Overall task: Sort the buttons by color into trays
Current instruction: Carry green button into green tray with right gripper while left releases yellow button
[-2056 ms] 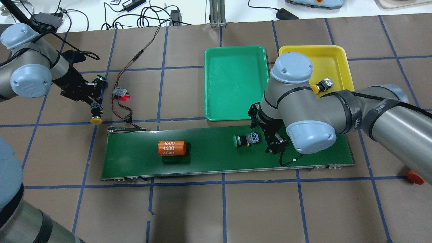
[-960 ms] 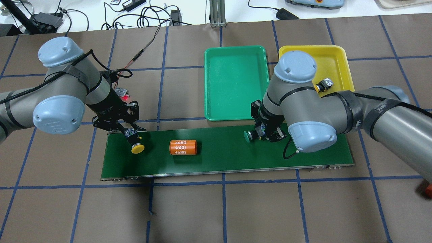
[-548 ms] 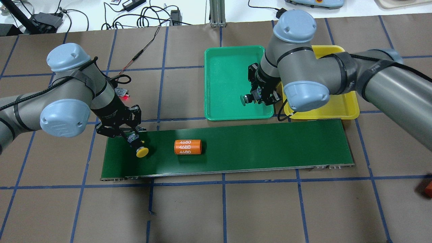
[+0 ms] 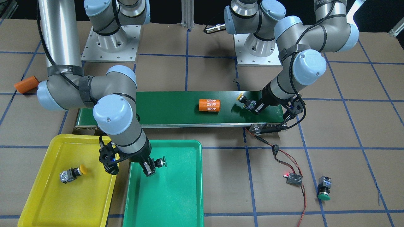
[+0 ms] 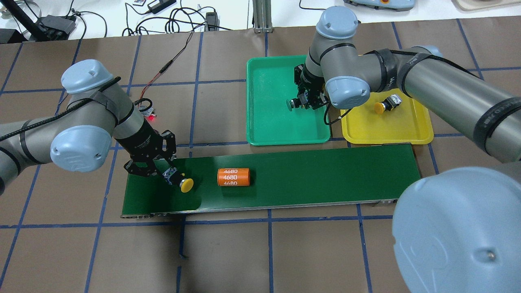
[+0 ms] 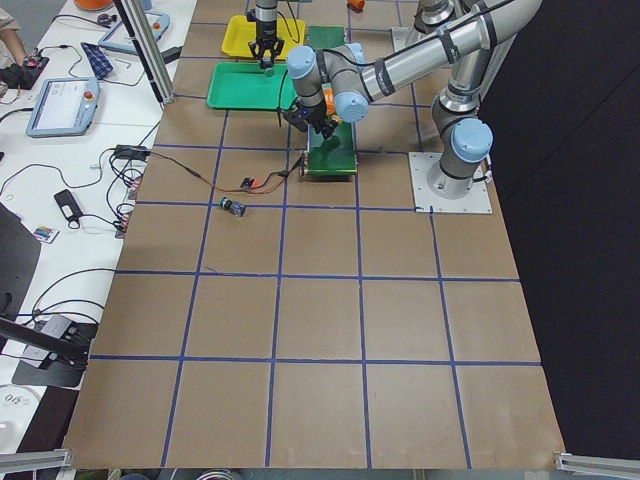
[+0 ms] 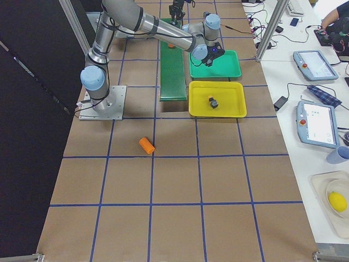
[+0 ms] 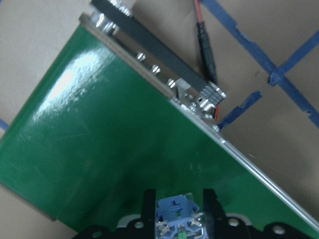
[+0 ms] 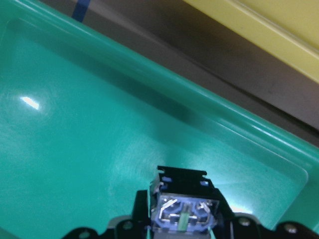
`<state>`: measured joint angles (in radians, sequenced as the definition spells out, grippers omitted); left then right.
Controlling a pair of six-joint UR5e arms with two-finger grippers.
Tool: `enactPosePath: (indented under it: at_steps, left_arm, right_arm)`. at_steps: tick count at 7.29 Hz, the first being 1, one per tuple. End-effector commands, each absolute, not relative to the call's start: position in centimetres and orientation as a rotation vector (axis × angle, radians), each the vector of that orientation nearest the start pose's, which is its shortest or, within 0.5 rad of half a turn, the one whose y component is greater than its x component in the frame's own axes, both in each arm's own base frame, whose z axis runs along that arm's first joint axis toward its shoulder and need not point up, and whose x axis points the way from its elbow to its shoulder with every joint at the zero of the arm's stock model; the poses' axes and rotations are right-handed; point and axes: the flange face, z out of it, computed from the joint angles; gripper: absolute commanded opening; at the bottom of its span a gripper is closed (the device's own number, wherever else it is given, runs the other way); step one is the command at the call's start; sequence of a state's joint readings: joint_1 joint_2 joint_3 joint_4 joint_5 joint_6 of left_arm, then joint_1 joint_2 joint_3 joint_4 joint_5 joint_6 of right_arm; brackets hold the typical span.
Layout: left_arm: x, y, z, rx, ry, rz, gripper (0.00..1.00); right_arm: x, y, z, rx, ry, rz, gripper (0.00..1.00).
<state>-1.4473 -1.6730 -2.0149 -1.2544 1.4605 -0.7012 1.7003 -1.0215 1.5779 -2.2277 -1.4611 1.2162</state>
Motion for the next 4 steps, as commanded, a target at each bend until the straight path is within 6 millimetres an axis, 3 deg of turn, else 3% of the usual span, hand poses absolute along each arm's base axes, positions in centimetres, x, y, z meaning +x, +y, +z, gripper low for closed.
enactPosePath:
  at_steps: [1, 2, 3, 4]
  left_arm:
    - [-8.7, -46.6, 26.0, -1.285, 2.877, 0.412, 0.92]
    - [-8.6, -46.8, 26.9, -1.289, 2.889, 0.388, 1.0]
    - [-8.1, -47.2, 27.7, -1.292, 2.901, 0.355, 1.0]
    - [-6.9, -48.2, 29.0, -1.145, 2.941, 0.279, 1.0]
  right_arm:
    - [21.2, -65.3, 18.3, 1.591, 2.56, 0.059, 0.0]
    - [21.1, -65.5, 18.3, 1.592, 2.526, 0.083, 0.0]
    - [21.1, -65.7, 18.9, 1.586, 2.502, 0.09, 0.0]
    - [20.1, -66.2, 19.2, 1.598, 2.494, 0.076, 0.0]
